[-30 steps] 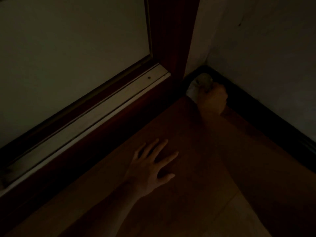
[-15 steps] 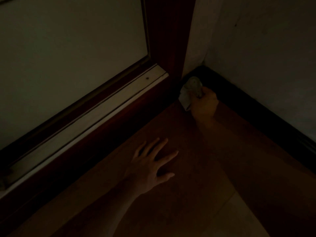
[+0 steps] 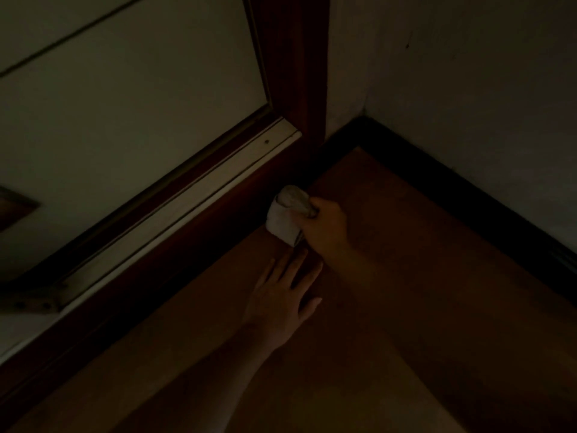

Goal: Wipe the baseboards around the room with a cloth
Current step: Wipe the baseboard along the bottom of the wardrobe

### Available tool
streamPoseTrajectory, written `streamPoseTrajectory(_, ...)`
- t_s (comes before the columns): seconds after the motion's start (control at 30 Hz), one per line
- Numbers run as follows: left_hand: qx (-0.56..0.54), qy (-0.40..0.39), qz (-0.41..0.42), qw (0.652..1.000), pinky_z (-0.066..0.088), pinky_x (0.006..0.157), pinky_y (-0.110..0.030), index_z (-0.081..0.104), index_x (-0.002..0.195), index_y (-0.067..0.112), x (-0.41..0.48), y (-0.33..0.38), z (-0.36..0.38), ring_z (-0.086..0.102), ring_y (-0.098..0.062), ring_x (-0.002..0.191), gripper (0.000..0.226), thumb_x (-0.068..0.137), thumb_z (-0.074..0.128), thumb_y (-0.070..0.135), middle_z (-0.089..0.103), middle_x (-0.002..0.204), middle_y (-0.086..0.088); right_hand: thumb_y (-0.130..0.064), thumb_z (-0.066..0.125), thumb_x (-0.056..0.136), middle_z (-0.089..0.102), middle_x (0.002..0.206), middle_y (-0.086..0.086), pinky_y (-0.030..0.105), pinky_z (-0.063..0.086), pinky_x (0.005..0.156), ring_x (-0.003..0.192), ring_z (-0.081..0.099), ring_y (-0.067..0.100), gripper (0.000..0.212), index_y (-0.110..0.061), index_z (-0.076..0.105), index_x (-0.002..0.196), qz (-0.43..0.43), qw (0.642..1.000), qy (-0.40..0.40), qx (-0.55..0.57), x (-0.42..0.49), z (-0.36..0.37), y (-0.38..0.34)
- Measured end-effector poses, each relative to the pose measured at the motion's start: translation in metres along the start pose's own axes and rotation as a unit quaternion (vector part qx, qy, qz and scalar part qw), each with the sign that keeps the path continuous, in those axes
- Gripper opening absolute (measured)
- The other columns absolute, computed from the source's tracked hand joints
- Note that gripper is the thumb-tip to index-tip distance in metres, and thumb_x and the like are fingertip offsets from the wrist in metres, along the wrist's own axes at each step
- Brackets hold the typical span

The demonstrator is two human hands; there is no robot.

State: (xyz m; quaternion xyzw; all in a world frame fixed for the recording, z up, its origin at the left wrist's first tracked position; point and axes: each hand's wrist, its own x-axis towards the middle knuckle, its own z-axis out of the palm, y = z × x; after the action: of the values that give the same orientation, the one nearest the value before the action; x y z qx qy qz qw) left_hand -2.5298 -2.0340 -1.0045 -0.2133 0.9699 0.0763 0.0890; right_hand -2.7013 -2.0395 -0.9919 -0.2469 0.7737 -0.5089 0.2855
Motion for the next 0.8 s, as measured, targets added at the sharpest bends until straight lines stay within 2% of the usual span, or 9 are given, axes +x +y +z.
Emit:
streamPoseTrajectory(0.1,0.012,-0.014,0.003,1.000,0.017,0.124,-0.048,0.016,0.159,0.035,-0.007,0.001,0.002,0.014,-0.025,0.154,0.064,0.102,0.021,0.064,0.013,0.168,-0.001,-0.027,0.071,0.088,0.057,0.070,-0.007,0.023,0.044,0.059,0.066,0.056,0.011,0.021,-0.012,0.063,0.076,0.053,0.991,0.114,-0.053,-0.001,-0.008,-0.006)
streamPoseTrajectory(0.2,0.000,-0.010,0.019,1.000,0.019,0.123,-0.050,0.020,0.158,0.034,-0.007,0.000,0.007,0.017,-0.026,0.153,0.064,0.102,0.022,0.065,0.016,0.168,-0.001,-0.029,0.068,0.089,0.064,0.086,0.001,0.028,0.048,0.065,0.078,0.060,0.017,0.021,-0.009,0.067,0.088,0.051,0.987,0.141,-0.065,0.004,0.001,-0.018)
streamPoseTrajectory(0.3,-0.002,0.006,0.030,1.000,0.022,0.121,-0.051,0.025,0.156,0.033,-0.007,0.000,0.010,0.024,-0.027,0.151,0.064,0.101,0.027,0.065,0.022,0.166,-0.001,-0.027,0.070,0.089,0.063,0.081,0.003,0.026,0.047,0.064,0.076,0.060,0.017,0.017,-0.013,0.064,0.081,0.062,0.991,0.111,-0.037,0.005,0.013,-0.023)
streamPoseTrajectory(0.4,-0.002,-0.003,0.065,0.998,0.018,0.122,-0.053,0.026,0.156,0.034,0.001,0.002,0.008,0.022,-0.028,0.151,0.065,0.099,0.029,0.065,0.021,0.166,-0.001,-0.024,0.075,0.086,0.056,0.067,-0.002,0.019,0.042,0.051,0.060,0.052,0.008,0.025,-0.011,0.061,0.071,0.071,0.996,0.058,0.018,-0.001,0.004,-0.018)
streamPoseTrajectory(0.5,-0.002,-0.021,0.138,0.990,0.015,0.122,-0.055,0.026,0.156,0.035,0.027,0.011,0.001,0.022,-0.027,0.151,0.064,0.099,0.030,0.064,0.020,0.166,-0.001,-0.027,0.080,0.082,0.059,0.068,-0.009,0.008,0.043,0.050,0.061,0.054,0.000,0.024,-0.022,0.061,0.067,0.089,0.987,0.120,0.062,0.002,-0.031,-0.022)
streamPoseTrajectory(0.57,0.006,-0.031,0.185,0.982,0.012,0.123,-0.054,0.021,0.158,0.036,0.042,0.021,-0.003,0.018,-0.025,0.152,0.065,0.099,0.028,0.064,0.016,0.168,0.000,-0.030,0.080,0.081,0.070,0.086,-0.002,0.018,0.055,0.067,0.078,0.066,0.009,0.016,-0.017,0.071,0.086,0.106,0.976,0.173,0.081,0.005,-0.069,-0.026)
streamPoseTrajectory(0.63,0.017,-0.041,0.236,0.971,0.011,0.123,-0.052,0.019,0.158,0.036,0.053,0.032,-0.005,0.017,-0.024,0.152,0.066,0.098,0.028,0.063,0.014,0.168,0.000,-0.030,0.078,0.081,0.073,0.102,0.003,0.031,0.059,0.078,0.090,0.069,0.017,0.031,-0.013,0.073,0.106,0.123,0.962,0.226,0.088,-0.003,-0.112,-0.027)
streamPoseTrajectory(0.7,0.031,-0.051,0.272,0.960,0.011,0.123,-0.051,0.017,0.158,0.037,0.061,0.033,-0.009,0.018,-0.024,0.152,0.066,0.098,0.028,0.063,0.013,0.168,0.000,-0.029,0.079,0.081,0.073,0.100,0.002,0.038,0.059,0.083,0.091,0.070,0.018,0.025,-0.017,0.074,0.102,0.121,0.951,0.269,0.089,-0.024,-0.148,-0.027)
streamPoseTrajectory(0.8,0.065,-0.070,0.311,0.946,0.008,0.124,-0.050,0.006,0.159,0.040,0.071,0.017,-0.013,0.006,-0.022,0.154,0.067,0.098,0.022,0.062,0.001,0.169,0.003,-0.028,0.080,0.079,0.072,0.090,-0.003,0.038,0.059,0.081,0.088,0.071,0.020,0.014,-0.025,0.071,0.090,0.129,0.936,0.320,0.070,-0.058,-0.185,-0.028)
